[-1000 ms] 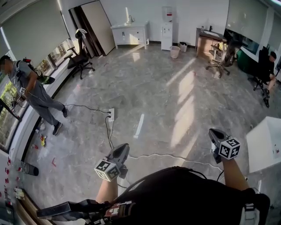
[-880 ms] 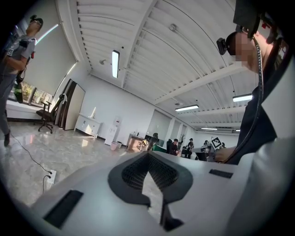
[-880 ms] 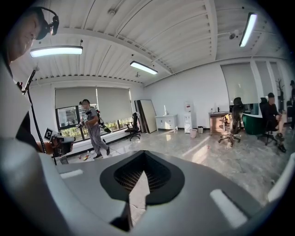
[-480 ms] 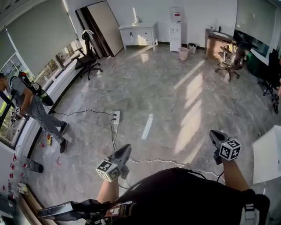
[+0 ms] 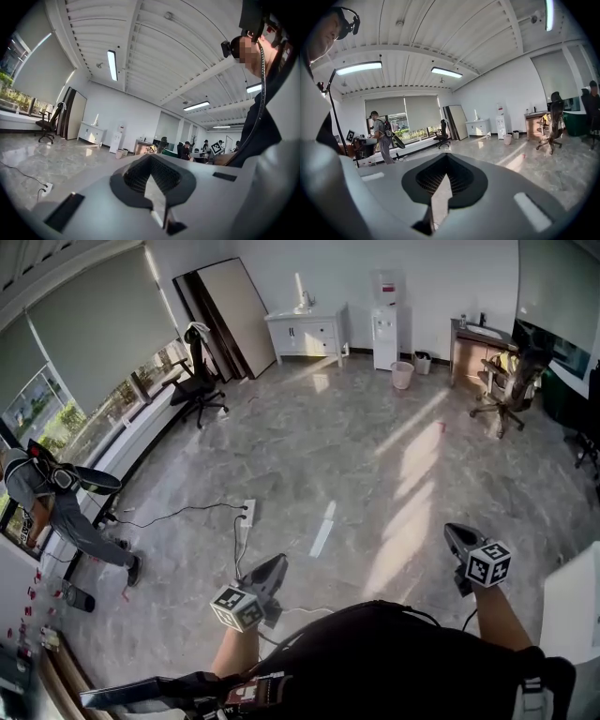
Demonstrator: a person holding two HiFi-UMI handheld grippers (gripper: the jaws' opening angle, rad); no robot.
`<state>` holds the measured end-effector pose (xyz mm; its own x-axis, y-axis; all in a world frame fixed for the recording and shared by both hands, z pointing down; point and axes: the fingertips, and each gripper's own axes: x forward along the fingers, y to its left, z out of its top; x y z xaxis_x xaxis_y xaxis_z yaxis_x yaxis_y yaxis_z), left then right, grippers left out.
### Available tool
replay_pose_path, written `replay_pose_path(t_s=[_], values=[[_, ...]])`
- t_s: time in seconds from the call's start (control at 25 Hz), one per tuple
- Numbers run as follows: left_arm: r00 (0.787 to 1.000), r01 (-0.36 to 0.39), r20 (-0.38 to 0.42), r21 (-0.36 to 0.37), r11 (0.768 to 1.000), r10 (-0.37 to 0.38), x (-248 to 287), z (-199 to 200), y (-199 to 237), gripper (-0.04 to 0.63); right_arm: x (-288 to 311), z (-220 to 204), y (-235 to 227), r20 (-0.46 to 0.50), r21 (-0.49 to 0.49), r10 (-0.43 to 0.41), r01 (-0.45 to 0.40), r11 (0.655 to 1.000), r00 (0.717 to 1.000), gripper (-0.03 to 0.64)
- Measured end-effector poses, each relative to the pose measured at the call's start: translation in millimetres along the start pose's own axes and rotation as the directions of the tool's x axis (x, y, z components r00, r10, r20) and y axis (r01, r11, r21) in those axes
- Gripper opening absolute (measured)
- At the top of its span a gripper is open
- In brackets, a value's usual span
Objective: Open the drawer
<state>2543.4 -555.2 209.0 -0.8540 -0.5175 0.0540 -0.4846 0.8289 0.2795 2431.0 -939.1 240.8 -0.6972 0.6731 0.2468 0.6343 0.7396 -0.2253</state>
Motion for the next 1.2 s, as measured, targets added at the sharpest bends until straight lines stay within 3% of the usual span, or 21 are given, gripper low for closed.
replay_pose_path(t_s=[0.4,0.72,0.96,1.2], values=[[0.998,0.033,-0.05,0.007,0.999,-0.033,98.2,-2.3,3.0,-0.009,4.4,-18.6,-86.3,-0.01,0.078,-0.048,0.049,0.996,0.999,0.002],[0.989,0.134,-0.055,-0.024,0.991,-0.135,176.4,-7.2,41.8,-0.009,28.8,-9.8,-126.9,-0.01,0.077,-0.14,0.14,0.987,0.99,0.002],[0.976,0.208,-0.051,-0.037,0.977,-0.21,238.9,12.0,114.7,-0.009,93.8,20.3,-149.5,-0.007,0.069,-0.222,0.222,0.973,0.975,0.002],[0.969,0.238,-0.065,-0.027,0.971,-0.239,286.3,58.9,224.3,-0.009,209.5,81.7,-146.4,0.009,0.028,-0.229,0.229,0.973,0.973,0.002]])
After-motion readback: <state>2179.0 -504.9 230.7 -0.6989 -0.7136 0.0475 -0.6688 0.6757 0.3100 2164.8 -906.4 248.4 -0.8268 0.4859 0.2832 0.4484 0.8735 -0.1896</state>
